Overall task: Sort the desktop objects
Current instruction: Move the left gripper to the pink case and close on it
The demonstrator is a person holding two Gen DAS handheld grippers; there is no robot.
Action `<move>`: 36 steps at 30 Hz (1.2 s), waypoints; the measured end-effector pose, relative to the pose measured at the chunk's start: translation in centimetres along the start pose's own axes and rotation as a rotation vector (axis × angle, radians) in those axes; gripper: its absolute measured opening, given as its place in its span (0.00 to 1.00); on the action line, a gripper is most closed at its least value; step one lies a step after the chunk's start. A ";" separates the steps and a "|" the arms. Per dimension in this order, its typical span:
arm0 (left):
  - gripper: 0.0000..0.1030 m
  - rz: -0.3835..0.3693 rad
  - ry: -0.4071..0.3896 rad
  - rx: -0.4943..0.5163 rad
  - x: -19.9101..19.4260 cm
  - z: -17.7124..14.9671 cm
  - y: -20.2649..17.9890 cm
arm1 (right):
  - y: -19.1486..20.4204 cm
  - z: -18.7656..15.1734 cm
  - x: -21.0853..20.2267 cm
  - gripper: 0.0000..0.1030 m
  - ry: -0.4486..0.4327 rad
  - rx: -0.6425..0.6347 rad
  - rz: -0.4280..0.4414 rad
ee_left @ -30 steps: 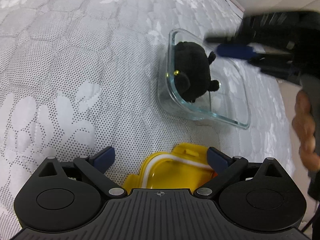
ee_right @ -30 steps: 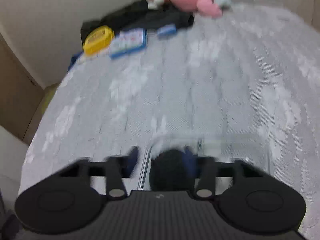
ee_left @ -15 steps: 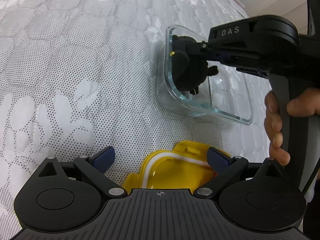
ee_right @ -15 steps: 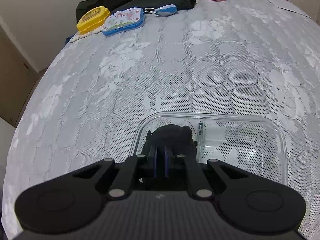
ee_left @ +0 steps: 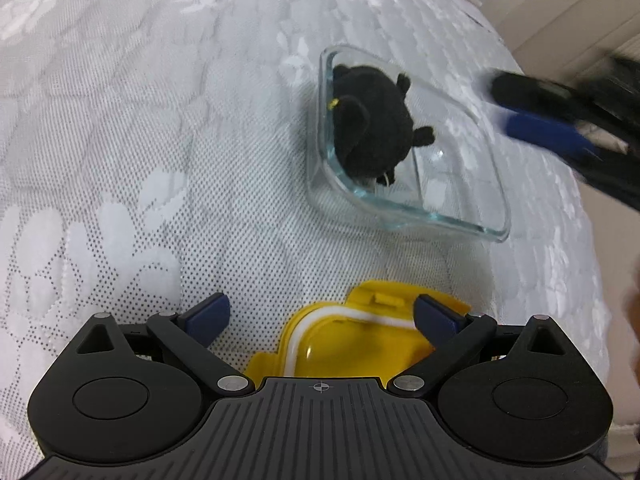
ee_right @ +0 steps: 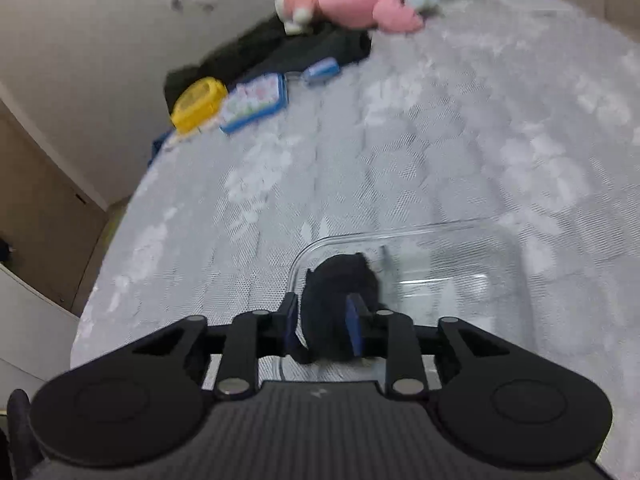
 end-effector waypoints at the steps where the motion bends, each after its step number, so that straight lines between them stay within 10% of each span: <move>1: 0.98 0.002 -0.017 0.002 -0.1 0.1 -0.2 | -0.3 -0.4 -1.8 0.54 -0.024 -0.016 -0.003; 4: 0.98 -0.006 -0.065 -0.009 -0.6 0.0 -0.8 | -1.7 -2.1 -5.9 0.90 -0.077 -0.054 -0.040; 14: 0.98 0.108 -0.137 0.095 -4.8 -5.2 -5.8 | -8.9 -9.7 -11.3 0.94 -0.189 0.046 -0.268; 25: 0.98 0.376 -0.019 0.271 -5.2 -12.3 -11.4 | -13.0 -12.1 -12.7 0.94 -0.215 0.186 -0.160; 36: 0.98 0.474 -0.051 0.387 -3.9 -13.2 -16.1 | -15.8 -12.6 -14.3 0.94 -0.242 0.306 -0.063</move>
Point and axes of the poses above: each gripper's, at about its wrist camera, not at the fingertips, and x roughly the way its jaws point, y to its left, z to its top, the point moved 8 cm from there along x, roughly the way its jaws point, and after that the axes turned 3 degrees about z, right-handed, at the moved point
